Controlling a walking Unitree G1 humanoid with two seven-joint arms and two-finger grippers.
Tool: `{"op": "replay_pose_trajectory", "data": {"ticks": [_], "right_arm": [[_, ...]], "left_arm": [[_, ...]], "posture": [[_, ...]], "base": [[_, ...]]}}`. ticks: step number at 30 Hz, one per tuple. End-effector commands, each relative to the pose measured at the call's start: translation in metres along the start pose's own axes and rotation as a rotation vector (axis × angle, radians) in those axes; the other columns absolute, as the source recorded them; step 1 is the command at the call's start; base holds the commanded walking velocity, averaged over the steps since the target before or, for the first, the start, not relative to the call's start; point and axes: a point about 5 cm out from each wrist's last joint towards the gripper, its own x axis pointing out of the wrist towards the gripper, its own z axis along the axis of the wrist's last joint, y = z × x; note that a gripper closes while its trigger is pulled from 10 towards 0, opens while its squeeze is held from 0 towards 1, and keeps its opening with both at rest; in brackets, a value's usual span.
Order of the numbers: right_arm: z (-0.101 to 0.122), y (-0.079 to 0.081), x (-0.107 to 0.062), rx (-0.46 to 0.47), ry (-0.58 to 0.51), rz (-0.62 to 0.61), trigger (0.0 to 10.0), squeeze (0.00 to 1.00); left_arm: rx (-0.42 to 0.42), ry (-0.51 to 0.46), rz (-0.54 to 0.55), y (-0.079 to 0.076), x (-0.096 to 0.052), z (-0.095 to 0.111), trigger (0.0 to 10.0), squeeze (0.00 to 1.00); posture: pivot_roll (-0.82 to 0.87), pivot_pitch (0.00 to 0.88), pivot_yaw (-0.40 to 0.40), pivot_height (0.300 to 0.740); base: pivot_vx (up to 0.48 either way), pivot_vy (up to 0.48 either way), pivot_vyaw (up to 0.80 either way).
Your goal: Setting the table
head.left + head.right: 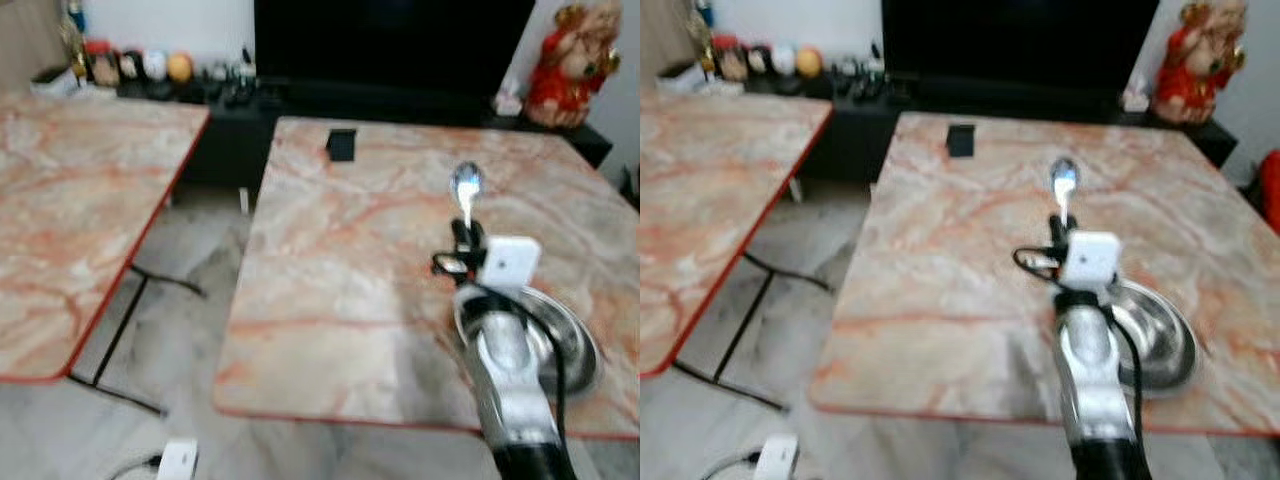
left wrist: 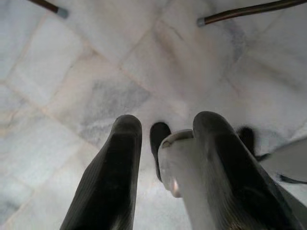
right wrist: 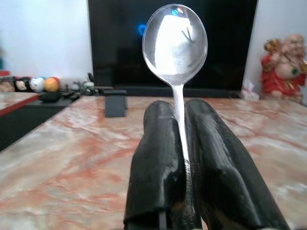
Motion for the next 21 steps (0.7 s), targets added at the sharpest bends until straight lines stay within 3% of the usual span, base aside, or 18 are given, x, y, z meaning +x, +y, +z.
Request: {"op": "replay_pose_trajectory", "data": {"ticks": [1,4,9,21], "right_arm": [[0.002,-0.009,0.000,-0.009,-0.005,-0.025,10.0,0.00],[0.001,-0.009,0.000,-0.001,0.001,-0.025,10.0,0.00],[0.002,-0.008,0.000,-0.003,-0.005,-0.018,10.0,0.00],[0.003,-0.022,-0.002,-0.011,0.028,-0.054,10.0,0.00]], "left_arm": [[-0.003,0.021,-0.016,-0.006,0.001,-0.003,10.0,0.00],[-0.003,0.022,-0.016,-0.006,0.001,-0.004,10.0,0.00],[-0.002,0.024,-0.016,-0.008,0.001,-0.005,10.0,0.00],[0.001,0.027,-0.030,-0.022,0.003,-0.006,10.0,0.00]], "posture": [[-0.01,0.000,-0.018,0.736],[-0.01,0.000,-0.019,0.736],[-0.01,0.000,-0.018,0.736],[-0.03,0.000,-0.017,0.736]], "base": [[0.000,-0.450,0.00],[0.000,-0.454,0.00],[0.000,-0.449,-0.75],[0.000,0.000,0.00]]}}
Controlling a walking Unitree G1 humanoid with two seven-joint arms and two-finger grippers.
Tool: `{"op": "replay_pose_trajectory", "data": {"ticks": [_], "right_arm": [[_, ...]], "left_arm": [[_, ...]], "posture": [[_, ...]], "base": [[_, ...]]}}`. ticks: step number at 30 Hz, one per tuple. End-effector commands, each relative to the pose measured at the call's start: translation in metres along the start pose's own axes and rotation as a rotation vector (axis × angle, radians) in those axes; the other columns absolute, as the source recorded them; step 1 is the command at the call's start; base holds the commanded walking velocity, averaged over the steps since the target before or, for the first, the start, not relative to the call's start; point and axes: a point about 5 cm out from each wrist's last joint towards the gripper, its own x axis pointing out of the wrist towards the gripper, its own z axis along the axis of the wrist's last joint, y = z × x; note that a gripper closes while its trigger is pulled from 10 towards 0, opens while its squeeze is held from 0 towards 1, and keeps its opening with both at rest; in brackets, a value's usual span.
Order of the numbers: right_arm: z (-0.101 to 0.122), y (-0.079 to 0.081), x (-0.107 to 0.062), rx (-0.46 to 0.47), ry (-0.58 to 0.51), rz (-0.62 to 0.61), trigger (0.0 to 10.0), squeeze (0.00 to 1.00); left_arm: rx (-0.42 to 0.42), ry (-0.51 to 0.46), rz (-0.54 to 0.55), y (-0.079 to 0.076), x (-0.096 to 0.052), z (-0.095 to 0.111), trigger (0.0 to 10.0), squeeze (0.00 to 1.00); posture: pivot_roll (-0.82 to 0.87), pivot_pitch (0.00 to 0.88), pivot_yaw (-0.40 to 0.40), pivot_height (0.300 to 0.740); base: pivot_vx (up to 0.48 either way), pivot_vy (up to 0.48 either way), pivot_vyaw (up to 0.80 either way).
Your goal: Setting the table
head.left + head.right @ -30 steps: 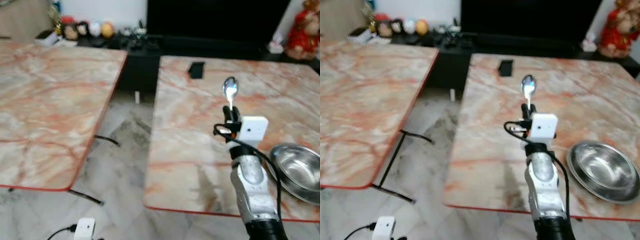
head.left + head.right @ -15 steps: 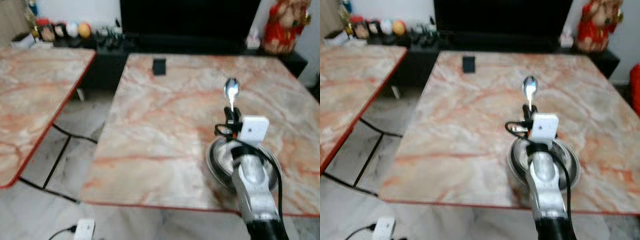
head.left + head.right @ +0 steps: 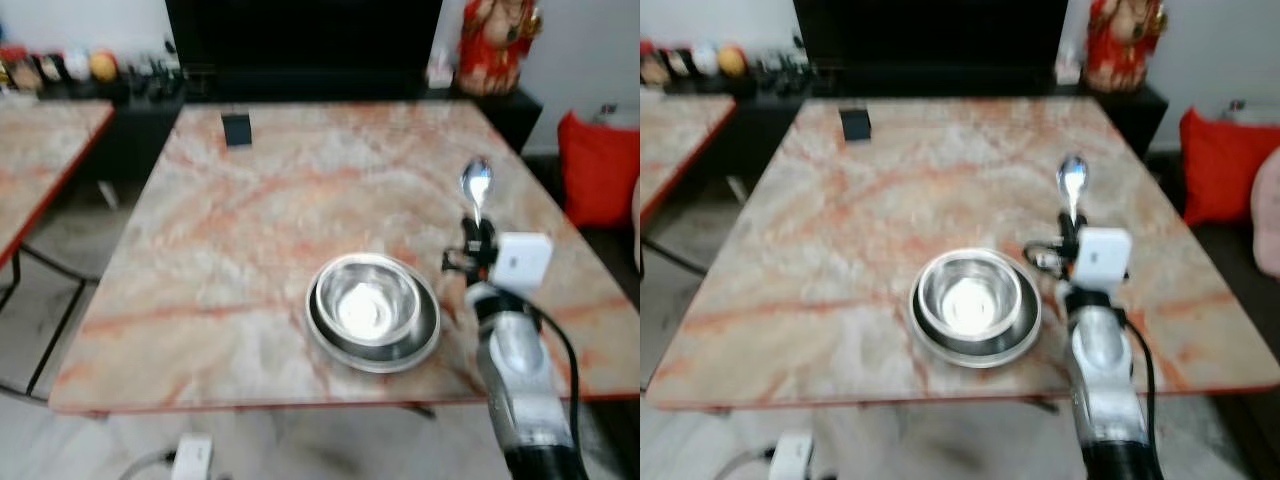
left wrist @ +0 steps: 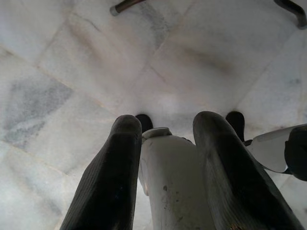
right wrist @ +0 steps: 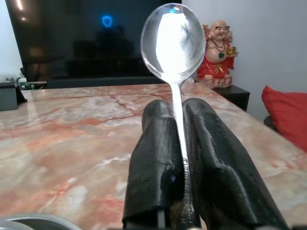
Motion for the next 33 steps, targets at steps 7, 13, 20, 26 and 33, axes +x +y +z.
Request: {"op": "replay_pose_trajectory", "data": {"ticks": [7,13,20,26,33], "right_arm": [[0.006,-0.019,0.000,-0.051,0.102,-0.026,10.0,0.00],[-0.006,-0.033,-0.005,-0.040,0.301,-0.013,10.0,0.00],[-0.029,-0.027,-0.016,0.055,0.526,0.154,10.0,0.00],[-0.042,-0.023,-0.026,0.116,0.634,0.202,10.0,0.00],[-0.048,-0.024,-0.030,0.100,0.677,0.207,10.0,0.00]], "left_arm": [[0.022,0.024,0.023,0.010,-0.002,-0.003,10.0,0.00],[0.024,0.024,0.018,0.010,-0.002,-0.003,10.0,0.00],[0.022,0.022,0.016,0.010,-0.002,-0.003,10.0,0.00],[0.017,0.025,0.021,0.011,-0.002,-0.003,10.0,0.00],[0.017,0.029,0.025,0.012,-0.002,-0.003,10.0,0.00]], "posture": [[-0.04,0.000,-0.013,0.736],[-0.05,0.000,-0.010,0.736],[-0.05,0.000,-0.012,0.736],[-0.04,0.000,-0.015,0.736],[-0.04,0.000,-0.014,0.736]], "base": [[0.000,0.000,0.00],[0.000,0.000,0.00],[0.000,0.000,0.00],[0.000,0.000,0.00],[0.000,0.000,0.00]]}}
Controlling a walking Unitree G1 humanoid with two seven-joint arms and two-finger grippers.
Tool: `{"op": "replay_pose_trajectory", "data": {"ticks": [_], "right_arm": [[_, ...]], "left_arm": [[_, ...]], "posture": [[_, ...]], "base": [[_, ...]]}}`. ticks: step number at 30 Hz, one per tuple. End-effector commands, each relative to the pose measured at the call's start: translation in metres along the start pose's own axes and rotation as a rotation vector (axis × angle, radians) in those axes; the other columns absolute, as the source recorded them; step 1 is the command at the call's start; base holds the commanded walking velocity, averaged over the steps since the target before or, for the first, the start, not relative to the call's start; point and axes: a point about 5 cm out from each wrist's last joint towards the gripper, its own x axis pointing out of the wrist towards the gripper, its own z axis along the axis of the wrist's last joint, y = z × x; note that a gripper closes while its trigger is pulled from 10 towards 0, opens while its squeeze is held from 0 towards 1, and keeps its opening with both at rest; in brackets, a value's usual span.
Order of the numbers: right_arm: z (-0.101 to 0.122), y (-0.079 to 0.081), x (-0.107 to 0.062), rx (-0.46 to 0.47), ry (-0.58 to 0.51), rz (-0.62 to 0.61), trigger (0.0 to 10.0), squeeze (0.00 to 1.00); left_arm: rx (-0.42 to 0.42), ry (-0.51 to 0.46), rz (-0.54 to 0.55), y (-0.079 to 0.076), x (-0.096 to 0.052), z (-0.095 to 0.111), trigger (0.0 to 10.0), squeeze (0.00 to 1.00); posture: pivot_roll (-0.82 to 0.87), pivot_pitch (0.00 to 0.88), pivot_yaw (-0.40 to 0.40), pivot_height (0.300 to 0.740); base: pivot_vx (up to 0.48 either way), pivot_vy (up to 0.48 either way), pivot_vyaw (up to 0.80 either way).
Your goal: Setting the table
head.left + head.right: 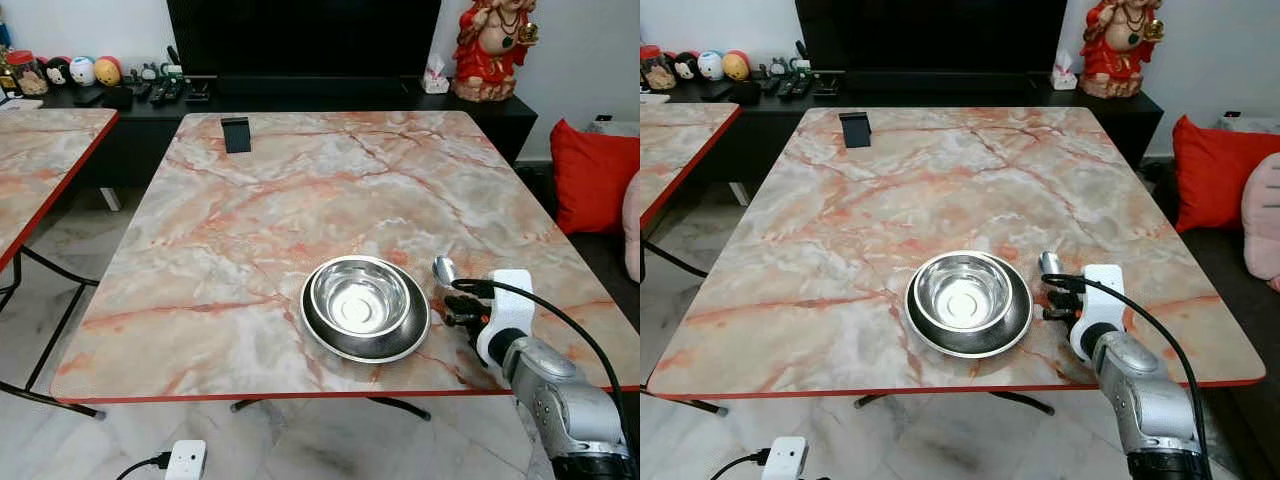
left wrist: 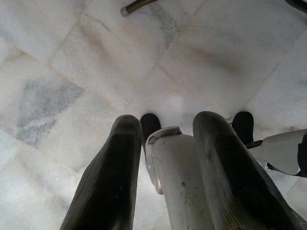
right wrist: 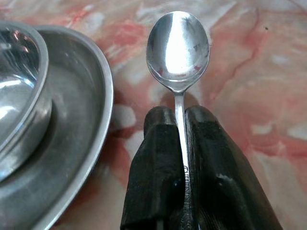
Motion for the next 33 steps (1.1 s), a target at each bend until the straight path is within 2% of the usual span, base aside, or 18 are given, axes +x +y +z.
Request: {"op": "replay_pose_trajectory", "data": {"ticks": [1,15,22,33], "right_arm": [[-0.002,-0.002,-0.001,-0.008,0.018,-0.008,10.0,0.00],[-0.016,0.010,0.004,0.002,0.066,0.025,10.0,0.00],[-0.018,0.006,0.002,-0.042,0.084,0.007,10.0,0.00],[-0.018,0.003,0.004,-0.041,0.072,-0.039,10.0,0.00]], "left_arm": [[0.009,0.026,0.000,0.001,-0.001,-0.004,10.0,0.00],[0.010,0.023,0.001,0.001,0.000,-0.003,10.0,0.00],[0.010,0.024,0.002,0.002,-0.001,-0.003,10.0,0.00],[0.012,0.024,0.000,0.002,0.000,-0.003,10.0,0.00]], "posture": [[-0.04,0.000,-0.015,0.736],[-0.04,0.000,-0.016,0.736],[-0.04,0.000,-0.014,0.736],[-0.04,0.000,-0.013,0.736]], "base": [[0.000,0.000,0.00],[0.000,0.000,0.00],[0.000,0.000,0.00],[0.000,0.000,0.00]]}}
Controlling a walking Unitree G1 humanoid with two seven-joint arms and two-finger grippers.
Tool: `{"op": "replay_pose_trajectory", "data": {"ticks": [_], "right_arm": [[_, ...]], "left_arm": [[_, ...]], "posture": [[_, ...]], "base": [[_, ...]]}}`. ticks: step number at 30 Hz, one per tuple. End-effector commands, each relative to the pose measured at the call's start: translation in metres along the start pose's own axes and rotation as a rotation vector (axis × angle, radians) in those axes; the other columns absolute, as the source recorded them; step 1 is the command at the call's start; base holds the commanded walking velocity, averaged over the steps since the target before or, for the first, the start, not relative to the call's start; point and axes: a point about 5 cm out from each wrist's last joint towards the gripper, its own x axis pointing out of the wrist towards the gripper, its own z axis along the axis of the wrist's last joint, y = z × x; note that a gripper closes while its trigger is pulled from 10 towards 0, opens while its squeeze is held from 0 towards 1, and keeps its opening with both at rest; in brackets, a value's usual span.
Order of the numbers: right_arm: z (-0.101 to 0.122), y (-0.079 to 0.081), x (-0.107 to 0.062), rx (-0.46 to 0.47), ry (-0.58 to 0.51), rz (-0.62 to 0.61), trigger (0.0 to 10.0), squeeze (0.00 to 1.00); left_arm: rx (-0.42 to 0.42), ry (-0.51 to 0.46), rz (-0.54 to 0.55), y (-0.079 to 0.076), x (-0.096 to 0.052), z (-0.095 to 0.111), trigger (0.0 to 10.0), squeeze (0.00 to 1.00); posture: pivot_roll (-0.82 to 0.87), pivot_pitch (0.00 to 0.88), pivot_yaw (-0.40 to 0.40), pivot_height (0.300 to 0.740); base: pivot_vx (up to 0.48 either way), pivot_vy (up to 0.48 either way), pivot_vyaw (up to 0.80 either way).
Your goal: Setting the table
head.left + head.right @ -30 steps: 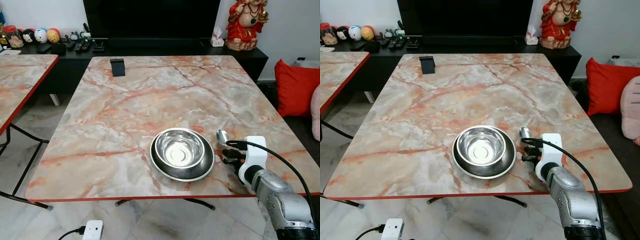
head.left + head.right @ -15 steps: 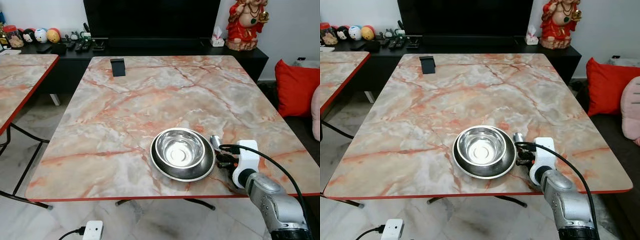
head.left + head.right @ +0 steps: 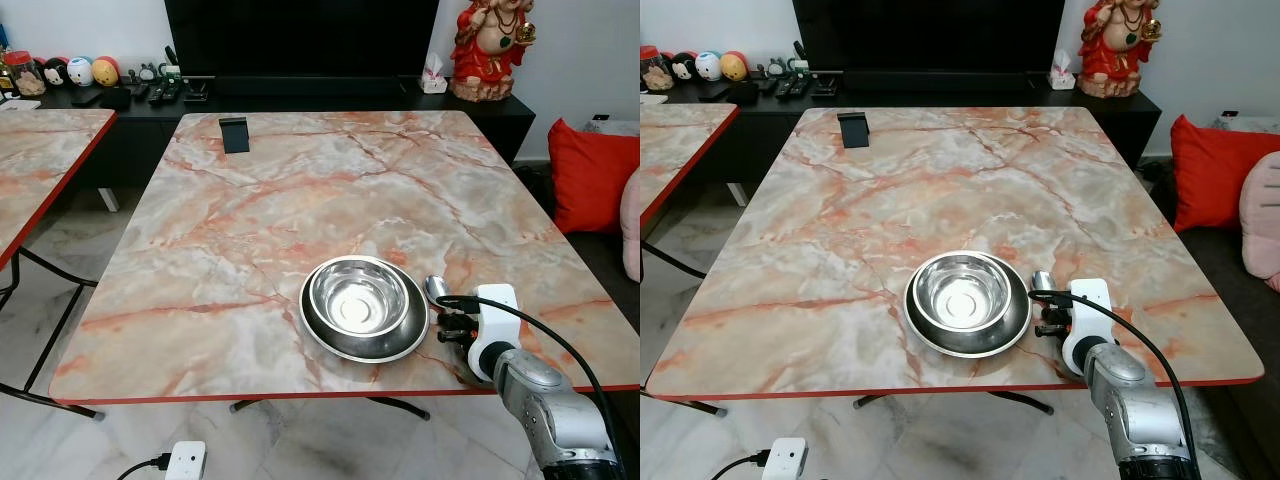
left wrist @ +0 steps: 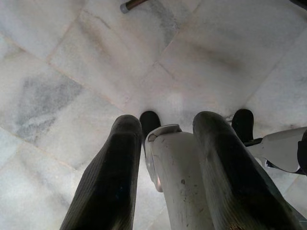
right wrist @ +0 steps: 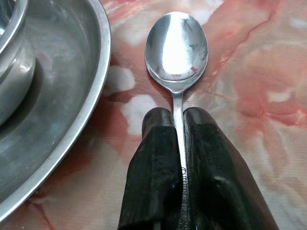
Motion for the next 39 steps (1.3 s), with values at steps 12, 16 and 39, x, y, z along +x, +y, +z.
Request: {"op": "replay_pose_trajectory", "data": {"ticks": [12,16,39], "right_arm": [[-0.003,0.003,0.007,0.049,-0.005,-0.046,10.0,0.00],[-0.004,0.004,0.008,0.052,-0.008,-0.047,10.0,0.00],[-0.016,0.010,0.015,0.052,0.017,-0.033,10.0,0.00]], "left_arm": [[0.018,0.015,0.001,0.002,-0.001,-0.002,10.0,0.00],[0.019,0.015,0.000,0.002,-0.001,-0.002,10.0,0.00],[0.034,0.015,-0.002,0.002,-0.001,-0.002,10.0,0.00]], "posture": [[-0.03,0.000,-0.016,0.736],[-0.03,0.000,-0.016,0.736],[-0.03,0.000,-0.014,0.736]], "base": [[0.000,0.000,0.00],[0.000,0.000,0.00],[0.000,0.000,0.00]]}}
